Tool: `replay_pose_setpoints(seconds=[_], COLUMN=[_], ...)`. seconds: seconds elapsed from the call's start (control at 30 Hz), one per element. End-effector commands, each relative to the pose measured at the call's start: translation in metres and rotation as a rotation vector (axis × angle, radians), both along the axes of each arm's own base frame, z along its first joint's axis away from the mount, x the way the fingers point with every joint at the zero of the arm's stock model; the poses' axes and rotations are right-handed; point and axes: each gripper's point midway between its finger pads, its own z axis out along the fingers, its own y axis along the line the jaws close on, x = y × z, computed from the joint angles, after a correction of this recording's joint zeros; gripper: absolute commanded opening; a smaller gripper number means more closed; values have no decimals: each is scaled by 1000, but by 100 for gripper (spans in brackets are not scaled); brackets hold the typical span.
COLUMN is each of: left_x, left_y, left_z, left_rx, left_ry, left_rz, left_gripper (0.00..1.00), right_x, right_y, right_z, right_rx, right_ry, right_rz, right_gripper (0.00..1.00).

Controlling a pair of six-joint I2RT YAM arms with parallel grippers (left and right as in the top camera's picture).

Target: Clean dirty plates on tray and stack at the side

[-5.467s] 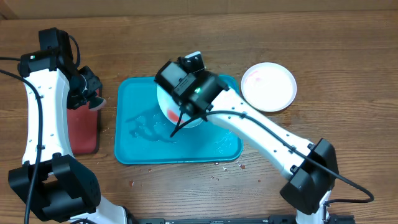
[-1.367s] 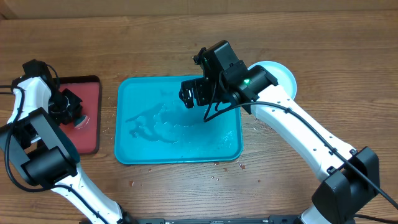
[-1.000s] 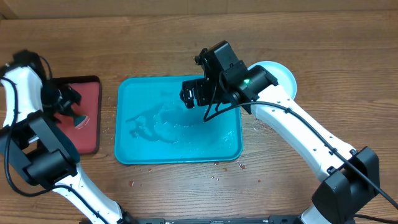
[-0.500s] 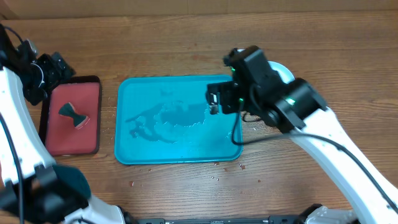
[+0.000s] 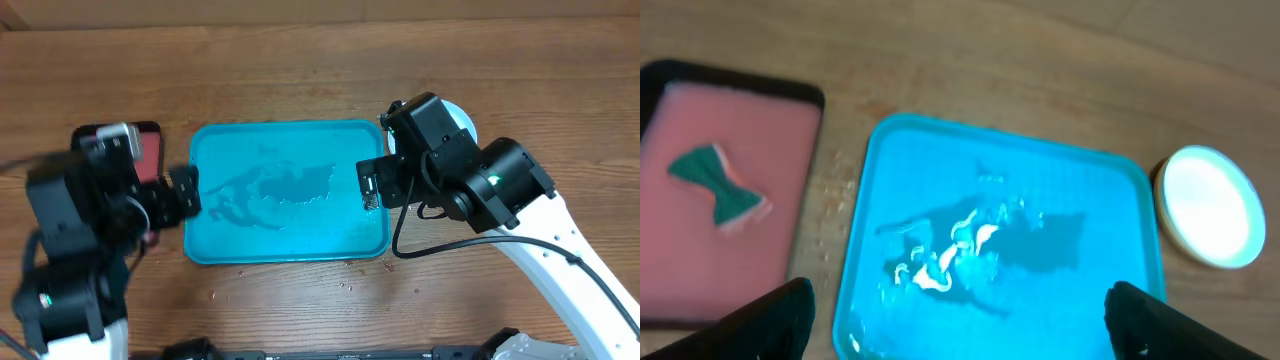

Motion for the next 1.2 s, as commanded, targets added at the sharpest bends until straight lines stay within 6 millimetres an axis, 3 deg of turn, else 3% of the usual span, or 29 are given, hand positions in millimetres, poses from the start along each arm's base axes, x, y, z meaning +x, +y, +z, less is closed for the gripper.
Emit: replay_pose_setpoints(seconds=[0.0, 0.1, 0.87, 1.17], left_x=[-18, -22, 1, 12], left_y=[-1, -2, 3, 5], left_z=[-12, -21, -69, -100], left_rx=[8, 6, -86, -107], left_ry=[-21, -7, 200, 327], left_rz=[19, 19, 76, 79], left_gripper=[100, 100, 100, 100], right_x=[-6, -6, -17, -25], right_y=[-2, -3, -11, -14], right_z=[21, 28, 18, 14], right_rx=[25, 37, -5, -10], right_ry=[-81, -107, -49, -6], right_rz=[22, 20, 20, 17], right_gripper=[100, 100, 100, 100])
